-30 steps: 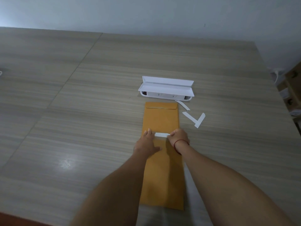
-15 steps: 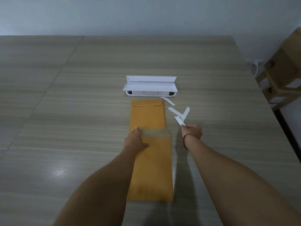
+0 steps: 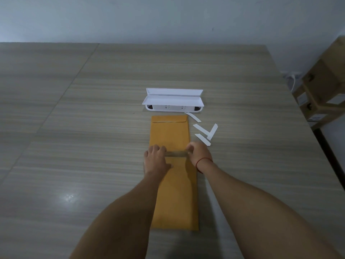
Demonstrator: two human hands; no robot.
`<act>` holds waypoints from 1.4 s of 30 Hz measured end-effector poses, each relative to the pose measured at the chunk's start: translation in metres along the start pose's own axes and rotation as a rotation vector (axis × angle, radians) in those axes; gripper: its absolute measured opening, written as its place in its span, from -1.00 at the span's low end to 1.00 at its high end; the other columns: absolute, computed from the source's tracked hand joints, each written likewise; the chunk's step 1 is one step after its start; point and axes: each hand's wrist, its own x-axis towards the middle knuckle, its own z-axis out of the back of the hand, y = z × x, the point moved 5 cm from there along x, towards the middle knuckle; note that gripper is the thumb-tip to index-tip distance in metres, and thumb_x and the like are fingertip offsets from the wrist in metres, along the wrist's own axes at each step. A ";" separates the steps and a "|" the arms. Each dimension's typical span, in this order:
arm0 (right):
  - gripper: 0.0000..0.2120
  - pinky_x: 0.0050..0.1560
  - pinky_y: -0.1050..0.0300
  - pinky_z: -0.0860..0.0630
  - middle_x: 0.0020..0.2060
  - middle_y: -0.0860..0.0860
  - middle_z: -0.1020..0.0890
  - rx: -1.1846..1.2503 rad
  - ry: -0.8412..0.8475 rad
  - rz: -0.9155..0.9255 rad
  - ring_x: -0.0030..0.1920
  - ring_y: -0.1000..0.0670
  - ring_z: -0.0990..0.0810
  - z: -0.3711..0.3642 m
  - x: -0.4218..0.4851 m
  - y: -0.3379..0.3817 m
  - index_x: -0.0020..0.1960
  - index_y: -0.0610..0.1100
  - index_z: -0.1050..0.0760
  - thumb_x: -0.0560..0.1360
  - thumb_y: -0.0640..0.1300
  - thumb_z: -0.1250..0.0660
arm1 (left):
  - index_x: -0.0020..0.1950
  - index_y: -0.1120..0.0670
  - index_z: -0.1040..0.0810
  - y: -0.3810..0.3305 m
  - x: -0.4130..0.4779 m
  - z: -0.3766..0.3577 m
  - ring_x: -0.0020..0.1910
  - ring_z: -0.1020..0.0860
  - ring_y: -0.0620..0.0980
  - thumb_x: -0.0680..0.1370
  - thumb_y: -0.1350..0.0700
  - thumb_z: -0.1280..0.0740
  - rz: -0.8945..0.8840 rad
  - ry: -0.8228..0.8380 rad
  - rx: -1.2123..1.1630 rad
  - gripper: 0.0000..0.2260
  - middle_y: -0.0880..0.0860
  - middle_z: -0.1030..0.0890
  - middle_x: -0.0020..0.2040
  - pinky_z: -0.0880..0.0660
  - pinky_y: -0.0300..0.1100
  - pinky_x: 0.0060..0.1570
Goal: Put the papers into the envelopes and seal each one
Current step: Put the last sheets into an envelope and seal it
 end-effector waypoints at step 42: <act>-0.73 -0.20 0.17 -0.46 -0.03 -0.09 -0.60 0.350 0.038 -0.511 -0.09 -0.10 -0.59 -0.046 -0.064 -0.047 -0.03 -0.07 -0.46 0.29 -0.22 -0.38 | 0.11 0.15 -0.48 0.039 -0.076 -0.028 0.07 -0.55 0.12 0.24 -0.11 -0.57 0.557 0.115 -0.682 -0.42 0.11 -0.55 0.08 -0.59 0.02 0.03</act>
